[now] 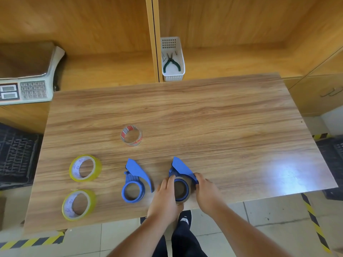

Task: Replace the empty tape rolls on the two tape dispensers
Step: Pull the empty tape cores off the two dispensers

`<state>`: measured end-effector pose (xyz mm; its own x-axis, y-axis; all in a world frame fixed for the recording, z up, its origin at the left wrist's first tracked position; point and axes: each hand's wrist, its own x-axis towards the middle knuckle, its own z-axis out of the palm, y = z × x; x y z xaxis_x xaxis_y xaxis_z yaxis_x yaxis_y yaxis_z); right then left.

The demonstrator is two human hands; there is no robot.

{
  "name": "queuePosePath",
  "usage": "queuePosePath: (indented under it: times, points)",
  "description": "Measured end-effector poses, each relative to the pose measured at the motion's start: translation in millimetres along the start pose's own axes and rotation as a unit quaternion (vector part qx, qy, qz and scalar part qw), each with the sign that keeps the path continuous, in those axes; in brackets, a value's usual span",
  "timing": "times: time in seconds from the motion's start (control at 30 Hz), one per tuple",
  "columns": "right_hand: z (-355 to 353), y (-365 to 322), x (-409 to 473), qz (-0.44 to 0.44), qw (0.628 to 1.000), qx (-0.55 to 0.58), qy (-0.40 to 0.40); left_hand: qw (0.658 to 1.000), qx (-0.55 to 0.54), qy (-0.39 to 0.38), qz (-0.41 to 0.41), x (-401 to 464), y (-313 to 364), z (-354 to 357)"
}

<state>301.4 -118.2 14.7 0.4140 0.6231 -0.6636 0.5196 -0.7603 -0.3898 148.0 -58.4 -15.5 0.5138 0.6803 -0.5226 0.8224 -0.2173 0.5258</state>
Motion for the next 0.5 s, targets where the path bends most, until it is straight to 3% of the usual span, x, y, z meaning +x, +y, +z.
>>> queuePosePath:
  times: [0.27, 0.5]
  points:
    - [0, 2, -2, -0.005, 0.996, 0.068, 0.05, 0.999, -0.003, 0.027, 0.023, -13, 13, -15]
    - [-15, -8, 6, -0.01, 0.995, 0.026, 0.101, 0.995, -0.016, 0.07, 0.066, -13, 24, -41]
